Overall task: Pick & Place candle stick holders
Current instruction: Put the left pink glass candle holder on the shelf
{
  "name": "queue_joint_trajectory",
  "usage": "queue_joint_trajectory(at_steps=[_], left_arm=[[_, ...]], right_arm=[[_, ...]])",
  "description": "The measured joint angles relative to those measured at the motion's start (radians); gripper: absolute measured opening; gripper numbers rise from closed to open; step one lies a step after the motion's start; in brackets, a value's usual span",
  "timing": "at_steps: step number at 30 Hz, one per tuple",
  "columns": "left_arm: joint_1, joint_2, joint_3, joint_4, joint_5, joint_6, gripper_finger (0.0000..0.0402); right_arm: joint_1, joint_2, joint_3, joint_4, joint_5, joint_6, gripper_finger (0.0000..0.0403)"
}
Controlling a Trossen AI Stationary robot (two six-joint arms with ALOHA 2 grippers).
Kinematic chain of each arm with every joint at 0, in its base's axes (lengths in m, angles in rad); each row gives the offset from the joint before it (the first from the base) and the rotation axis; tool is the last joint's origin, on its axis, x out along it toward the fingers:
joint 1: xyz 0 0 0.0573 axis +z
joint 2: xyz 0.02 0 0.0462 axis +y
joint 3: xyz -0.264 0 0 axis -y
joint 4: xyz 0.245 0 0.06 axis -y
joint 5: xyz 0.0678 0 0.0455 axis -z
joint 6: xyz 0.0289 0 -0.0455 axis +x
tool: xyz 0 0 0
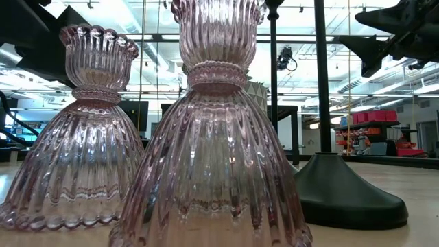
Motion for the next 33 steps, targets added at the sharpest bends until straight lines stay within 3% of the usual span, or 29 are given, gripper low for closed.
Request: queue_joint_trajectory(at_steps=[5,18,28,33], left_arm=[[0.000,0.000,0.000,0.000,-0.001,-0.014,0.0182],[0.000,0.000,0.000,0.001,-0.010,-0.015,0.0248],[0.021,0.033,0.000,0.052,-0.015,-0.008,0.0252],[0.042,0.074,0.000,0.097,0.048,0.016,0.0252]], right_arm=[[0.000,0.000,0.000,0.000,0.000,0.000,0.0236],[0.000,0.000,0.000,0.000,0.000,0.000,0.0236],[0.000,0.000,0.000,0.000,0.000,0.000,0.0236],[0.000,0.000,0.000,0.000,0.000,0.000,0.0236]])
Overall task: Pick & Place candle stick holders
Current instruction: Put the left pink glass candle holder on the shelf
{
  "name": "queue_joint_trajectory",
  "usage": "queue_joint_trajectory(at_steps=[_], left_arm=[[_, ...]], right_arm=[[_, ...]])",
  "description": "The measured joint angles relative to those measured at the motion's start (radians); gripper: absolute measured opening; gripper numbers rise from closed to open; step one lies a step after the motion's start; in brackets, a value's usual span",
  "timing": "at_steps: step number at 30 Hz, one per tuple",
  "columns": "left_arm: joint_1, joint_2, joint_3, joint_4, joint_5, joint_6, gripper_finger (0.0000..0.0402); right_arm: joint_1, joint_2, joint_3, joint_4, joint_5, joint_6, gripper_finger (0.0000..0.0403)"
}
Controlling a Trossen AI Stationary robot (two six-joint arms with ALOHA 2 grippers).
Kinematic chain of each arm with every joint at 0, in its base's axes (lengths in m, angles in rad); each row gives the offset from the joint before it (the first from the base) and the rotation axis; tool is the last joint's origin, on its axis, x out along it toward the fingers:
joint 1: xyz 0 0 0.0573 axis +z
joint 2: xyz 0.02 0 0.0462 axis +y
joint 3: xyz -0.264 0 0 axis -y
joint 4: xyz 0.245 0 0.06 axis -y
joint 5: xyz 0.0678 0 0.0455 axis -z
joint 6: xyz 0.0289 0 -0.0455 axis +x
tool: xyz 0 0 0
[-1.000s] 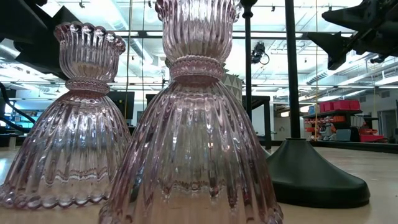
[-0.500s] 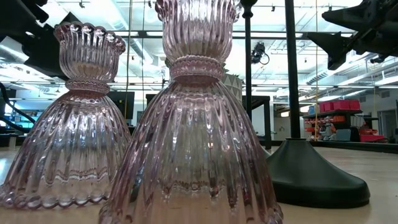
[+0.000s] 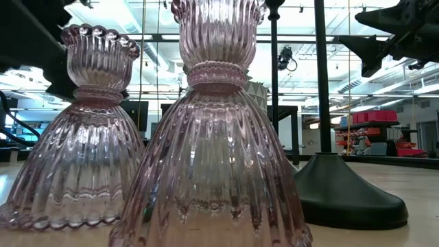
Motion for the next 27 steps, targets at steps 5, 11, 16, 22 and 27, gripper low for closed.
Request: queue_joint_trajectory(at_steps=[5,11,16,22,27], left_arm=[[0.006,0.000,0.000,0.028,-0.011,0.004,0.0252],[0.004,0.007,0.000,0.029,-0.013,0.004,0.0252],[0.012,0.040,0.000,0.078,-0.015,0.004,0.0252],[0.023,0.067,0.001,0.111,-0.012,0.008,0.0252],[0.026,0.066,0.001,0.120,-0.005,0.022,0.0248]], right_arm=[[0.000,0.000,0.000,0.000,0.000,0.000,0.0236],[0.000,0.000,0.000,0.000,0.000,0.000,0.0236],[0.000,0.000,0.000,0.000,0.000,0.000,0.0236],[0.000,0.000,0.000,0.000,0.000,0.000,0.0236],[0.000,0.000,0.000,0.000,0.000,0.000,0.0236]])
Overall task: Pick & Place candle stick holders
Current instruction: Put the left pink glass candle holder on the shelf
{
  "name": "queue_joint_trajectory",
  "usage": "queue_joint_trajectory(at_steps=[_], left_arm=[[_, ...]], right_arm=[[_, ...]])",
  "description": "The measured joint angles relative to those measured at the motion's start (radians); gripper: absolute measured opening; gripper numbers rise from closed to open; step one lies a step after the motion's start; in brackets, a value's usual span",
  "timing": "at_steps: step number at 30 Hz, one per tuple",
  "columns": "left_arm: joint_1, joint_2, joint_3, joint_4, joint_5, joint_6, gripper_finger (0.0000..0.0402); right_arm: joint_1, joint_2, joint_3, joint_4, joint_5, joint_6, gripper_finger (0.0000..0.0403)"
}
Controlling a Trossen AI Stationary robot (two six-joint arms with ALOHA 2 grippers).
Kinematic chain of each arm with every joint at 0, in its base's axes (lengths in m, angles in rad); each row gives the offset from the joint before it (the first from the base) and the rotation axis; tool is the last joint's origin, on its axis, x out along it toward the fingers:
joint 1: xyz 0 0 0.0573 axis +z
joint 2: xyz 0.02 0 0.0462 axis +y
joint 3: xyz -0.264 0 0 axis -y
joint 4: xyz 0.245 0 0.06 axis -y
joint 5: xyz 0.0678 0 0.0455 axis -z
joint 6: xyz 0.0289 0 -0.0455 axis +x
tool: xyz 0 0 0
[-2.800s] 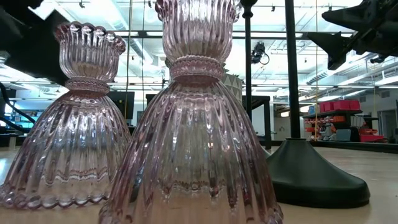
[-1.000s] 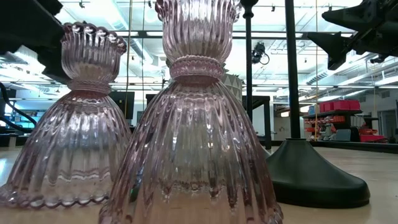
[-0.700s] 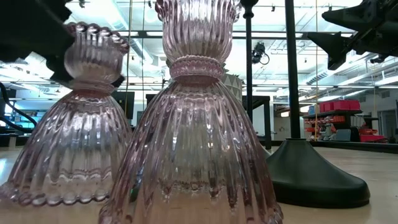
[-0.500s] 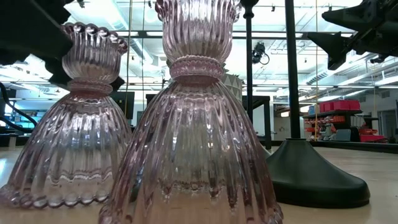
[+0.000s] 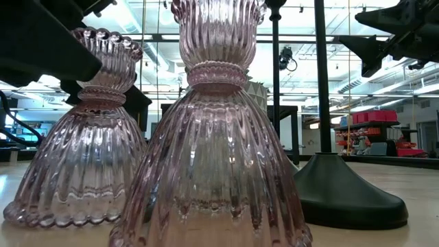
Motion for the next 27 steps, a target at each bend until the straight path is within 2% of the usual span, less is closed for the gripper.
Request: queue_joint_trajectory(at_steps=[3,9,21,27], left_arm=[[0.000,0.000,0.000,0.000,0.004,0.000,0.0224],[0.000,0.000,0.000,-0.001,0.049,0.003,0.0135],[0.000,-0.006,0.000,-0.008,0.053,0.019,0.0134],[-0.002,-0.057,-0.001,-0.013,0.063,0.000,0.0134]], right_arm=[[0.000,0.000,0.000,0.000,0.000,0.000,0.0236],[0.000,0.000,0.000,0.000,0.000,0.000,0.0236],[0.000,0.000,0.000,0.000,-0.001,0.000,0.0236],[0.000,0.000,0.000,0.000,-0.001,0.000,0.0236]])
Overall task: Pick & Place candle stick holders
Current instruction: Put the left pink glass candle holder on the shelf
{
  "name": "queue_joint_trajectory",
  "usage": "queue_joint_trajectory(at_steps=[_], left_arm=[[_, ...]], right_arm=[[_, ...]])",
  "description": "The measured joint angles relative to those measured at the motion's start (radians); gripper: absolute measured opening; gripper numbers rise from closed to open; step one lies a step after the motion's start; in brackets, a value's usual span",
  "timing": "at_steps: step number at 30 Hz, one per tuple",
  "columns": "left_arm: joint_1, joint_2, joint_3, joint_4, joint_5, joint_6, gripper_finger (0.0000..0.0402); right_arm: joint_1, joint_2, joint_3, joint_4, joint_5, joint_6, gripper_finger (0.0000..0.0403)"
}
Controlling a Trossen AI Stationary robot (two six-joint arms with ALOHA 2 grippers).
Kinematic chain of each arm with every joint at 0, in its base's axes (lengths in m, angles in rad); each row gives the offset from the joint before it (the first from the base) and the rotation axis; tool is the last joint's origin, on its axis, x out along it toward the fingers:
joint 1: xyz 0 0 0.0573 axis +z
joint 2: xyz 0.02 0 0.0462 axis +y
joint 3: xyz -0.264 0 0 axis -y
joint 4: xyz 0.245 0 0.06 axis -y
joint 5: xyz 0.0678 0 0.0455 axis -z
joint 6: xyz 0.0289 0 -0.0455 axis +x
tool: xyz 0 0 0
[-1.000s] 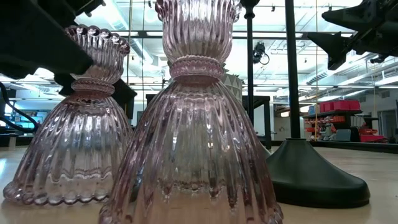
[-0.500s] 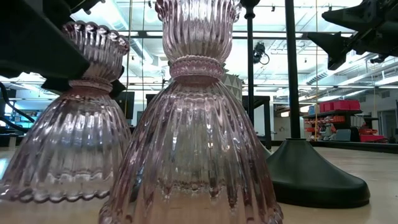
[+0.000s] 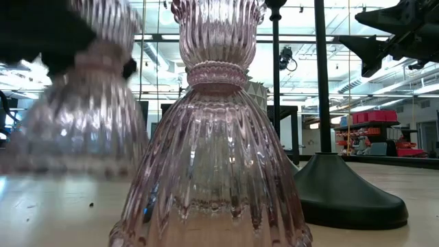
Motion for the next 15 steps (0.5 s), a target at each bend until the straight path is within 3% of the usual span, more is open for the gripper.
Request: queue_joint_trajectory(at_steps=[15], left_arm=[[0.004,-0.290,0.000,-0.172,-0.029,0.009,0.0134]], right_arm=[[0.000,0.000,0.000,0.000,0.000,0.000,0.0236]])
